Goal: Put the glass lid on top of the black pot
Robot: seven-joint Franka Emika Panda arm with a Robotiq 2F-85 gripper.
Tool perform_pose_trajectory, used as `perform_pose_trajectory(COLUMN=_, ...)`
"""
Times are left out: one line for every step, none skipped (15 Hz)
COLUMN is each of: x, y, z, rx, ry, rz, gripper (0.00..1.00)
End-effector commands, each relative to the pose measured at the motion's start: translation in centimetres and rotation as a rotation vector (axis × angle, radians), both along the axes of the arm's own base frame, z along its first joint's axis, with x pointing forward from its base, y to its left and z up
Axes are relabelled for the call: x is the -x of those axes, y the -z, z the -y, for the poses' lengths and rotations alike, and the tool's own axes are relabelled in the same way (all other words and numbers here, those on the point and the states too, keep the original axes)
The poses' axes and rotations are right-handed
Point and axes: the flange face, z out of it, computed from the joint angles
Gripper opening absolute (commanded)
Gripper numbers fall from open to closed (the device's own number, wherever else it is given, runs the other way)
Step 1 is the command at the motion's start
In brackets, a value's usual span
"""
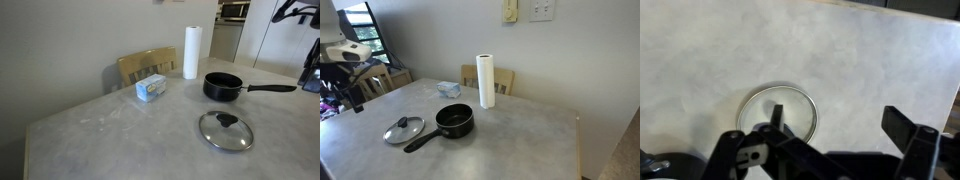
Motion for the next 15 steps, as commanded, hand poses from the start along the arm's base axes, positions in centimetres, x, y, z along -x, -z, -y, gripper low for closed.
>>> perform_pose_trajectory(x=-0.24, y=0.56, z=-0.05, rx=-0.002, ry=0.001, rz=-0.001, gripper=1.0)
perform_pose_trajectory(x=-0.37, y=0.97, z=-0.05, rx=-0.001, ry=0.001, rz=-0.007, gripper=1.0)
perform_pose_trajectory(x=-0.41, y=1.09, z=-0.03, rx=-0.001, ry=0.002, rz=-0.009, gripper=1.0)
perform_pose_trajectory(x=-0.44, y=1.05, z=-0.02, rx=-0.001, ry=0.002, rz=-0.008, gripper=1.0)
perform_pose_trajectory(x=-0.47, y=1.0, z=-0.01, rx=-0.001, ry=0.003, rz=-0.007, gripper=1.0)
perform_pose_trajectory(x=-0.5, y=0.97, z=-0.02, rx=-0.002, ry=0.003, rz=-0.006, gripper=1.0)
perform_pose_trajectory(x=-0.52, y=0.94, z=-0.02, rx=-0.002, ry=0.003, rz=-0.005, gripper=1.0)
perform_pose_trajectory(x=-0.53, y=0.94, z=-0.02, rx=-0.002, ry=0.003, rz=-0.005, gripper=1.0)
perform_pose_trajectory(x=-0.53, y=0.94, z=-0.02, rx=-0.002, ry=0.003, rz=-0.005, gripper=1.0)
perform_pose_trajectory(x=-0.53, y=0.94, z=-0.02, rx=-0.002, ry=0.003, rz=-0.005, gripper=1.0)
perform_pose_trajectory(x=-0.53, y=0.94, z=-0.02, rx=-0.002, ry=0.003, rz=-0.005, gripper=1.0)
perform_pose_trajectory(x=-0.53, y=0.94, z=-0.01, rx=-0.002, ry=0.003, rz=-0.005, gripper=1.0)
perform_pose_trajectory(x=-0.53, y=0.93, z=-0.01, rx=-0.002, ry=0.003, rz=-0.005, gripper=1.0)
perform_pose_trajectory(x=-0.53, y=0.93, z=-0.01, rx=-0.002, ry=0.003, rz=-0.005, gripper=1.0)
perform_pose_trajectory(x=-0.53, y=0.93, z=-0.01, rx=-0.002, ry=0.003, rz=-0.005, gripper=1.0)
